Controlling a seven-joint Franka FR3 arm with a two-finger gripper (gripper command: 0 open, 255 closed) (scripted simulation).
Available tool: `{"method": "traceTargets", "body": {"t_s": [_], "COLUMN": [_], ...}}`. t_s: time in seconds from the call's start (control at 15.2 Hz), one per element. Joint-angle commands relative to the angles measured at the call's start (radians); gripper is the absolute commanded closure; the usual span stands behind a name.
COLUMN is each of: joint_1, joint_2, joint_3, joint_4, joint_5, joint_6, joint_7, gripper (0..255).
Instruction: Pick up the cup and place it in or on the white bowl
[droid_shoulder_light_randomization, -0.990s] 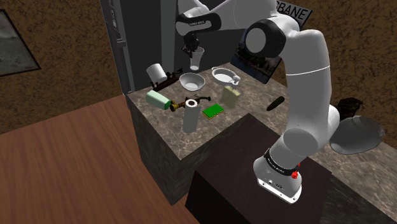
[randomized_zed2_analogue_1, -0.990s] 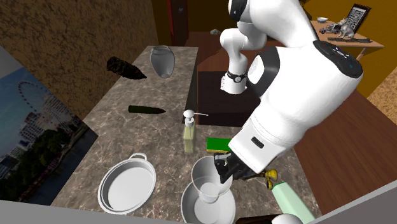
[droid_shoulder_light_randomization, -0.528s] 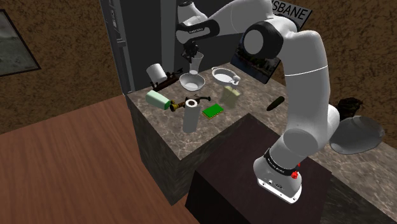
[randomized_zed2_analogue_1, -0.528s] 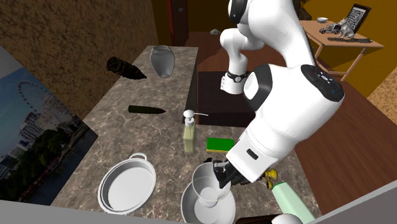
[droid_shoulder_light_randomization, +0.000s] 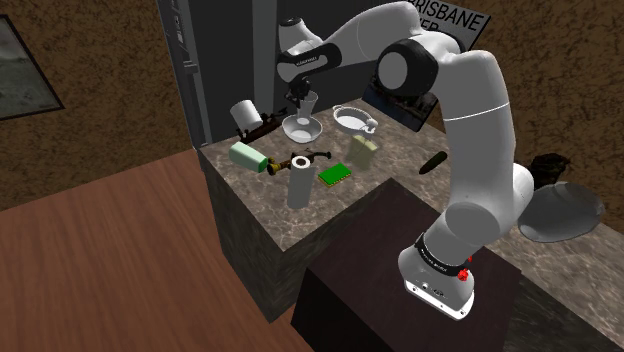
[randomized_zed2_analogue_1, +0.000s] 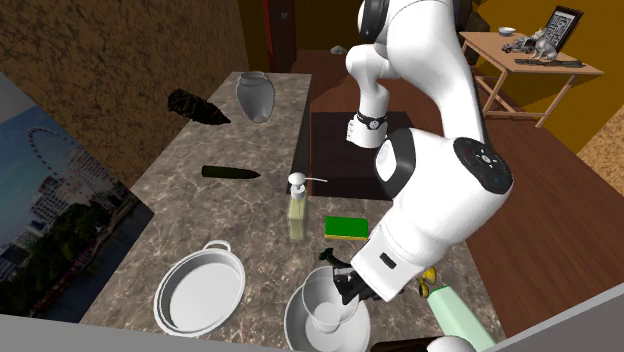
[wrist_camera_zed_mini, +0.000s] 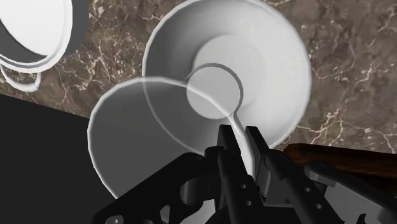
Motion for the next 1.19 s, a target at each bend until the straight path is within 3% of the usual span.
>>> {"method": "traceTargets", "body": {"t_s": [0.0,0.59,0.66,0.99,1.12], "joint_1": [0.0,0.001,0.001,0.001,0.011], "joint_2": [0.014,0.025,0.025,0.025,-0.014], "joint_3": [-0.001,-0.002,-0.002,-0.002,0.002], "joint_4": [-0.002,-0.006,-0.006,-0.006,-0.006], "joint_5": [-0.002,-0.004,-0.004,-0.004,-0.001], "joint_6": [0.016,0.031,0.031,0.031,-0.01], "joint_7": [0.006,0.011,0.011,0.011,0.009], "gripper": [255,255,0,0,0]}}
